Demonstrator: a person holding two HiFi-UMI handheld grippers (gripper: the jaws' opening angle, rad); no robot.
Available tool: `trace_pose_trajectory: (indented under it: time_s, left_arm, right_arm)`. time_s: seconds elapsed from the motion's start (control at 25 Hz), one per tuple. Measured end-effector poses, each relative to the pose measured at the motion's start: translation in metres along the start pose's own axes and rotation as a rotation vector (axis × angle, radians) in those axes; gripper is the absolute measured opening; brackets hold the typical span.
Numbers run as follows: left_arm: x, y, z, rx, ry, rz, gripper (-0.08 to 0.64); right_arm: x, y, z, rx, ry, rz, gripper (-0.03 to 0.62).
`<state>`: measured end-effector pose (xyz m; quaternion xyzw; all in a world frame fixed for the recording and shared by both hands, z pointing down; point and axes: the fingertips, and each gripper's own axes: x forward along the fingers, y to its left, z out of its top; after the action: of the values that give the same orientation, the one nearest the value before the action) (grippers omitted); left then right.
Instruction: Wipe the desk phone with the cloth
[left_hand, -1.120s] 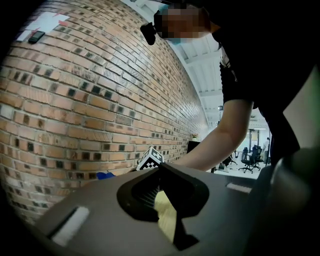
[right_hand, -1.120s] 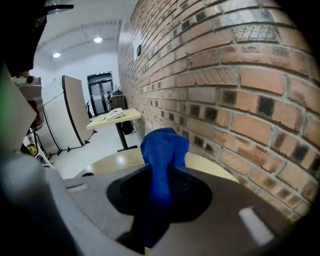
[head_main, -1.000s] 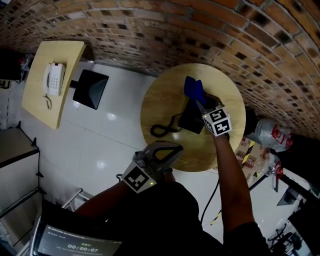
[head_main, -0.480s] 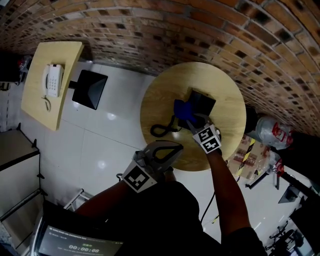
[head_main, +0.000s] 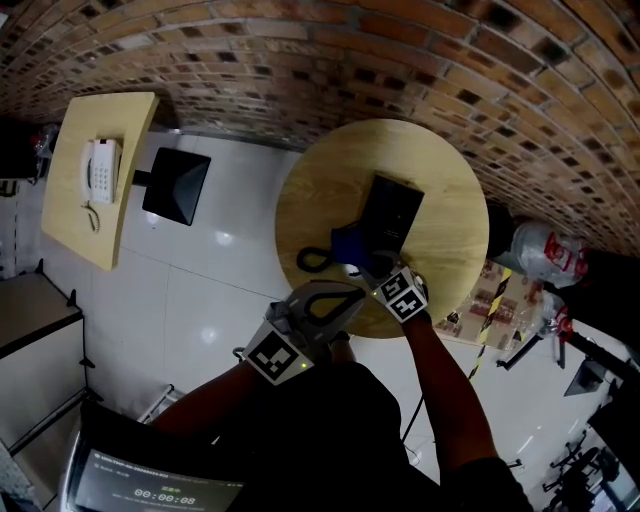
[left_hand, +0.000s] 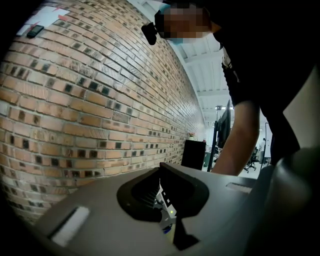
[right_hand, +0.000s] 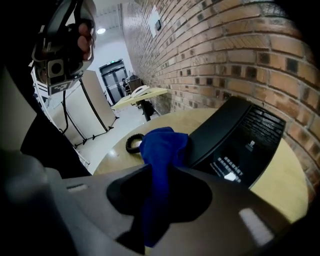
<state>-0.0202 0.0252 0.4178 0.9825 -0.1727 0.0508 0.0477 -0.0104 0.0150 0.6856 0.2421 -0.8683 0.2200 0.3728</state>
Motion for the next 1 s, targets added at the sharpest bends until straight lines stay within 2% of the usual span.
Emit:
trace_pose_trajectory:
  time_s: [0.2, 0.4, 0.56, 0.72, 0.84, 1.0]
  left_arm:
    - [0.004, 0.000, -0.003, -0.004, 0.009, -0.021, 0.000]
    - [0.011, -0.008, 0.002, 0.003, -0.008, -0.050, 0.000]
    - [0.018, -0.017, -0.002, -0.011, 0.003, -0.066, 0.000]
    - [0.022, -0.025, -0.008, -0.010, 0.022, -0.085, 0.000]
    - [0.021, -0.028, -0.010, -0.018, 0.026, -0.083, 0.000]
    - [0.019, -0.027, -0.014, -0.024, 0.034, -0.073, 0.000]
  right_arm:
    - [-0.024, -0.022, 0.021, 0.061, -0.099, -0.057, 0.091]
    - [-0.073, -0.081, 0.017, 0.149, -0.182, -0.221, 0.091]
    - [-0.109, -0.136, -0.020, 0.262, -0.183, -0.350, 0.091]
    - [-0.127, -0.175, -0.074, 0.354, -0.124, -0.440, 0.092]
    - [-0.129, -0.190, -0.106, 0.417, -0.079, -0.457, 0.092]
    - [-0.118, -0.194, -0.132, 0.510, -0.053, -0.423, 0.097]
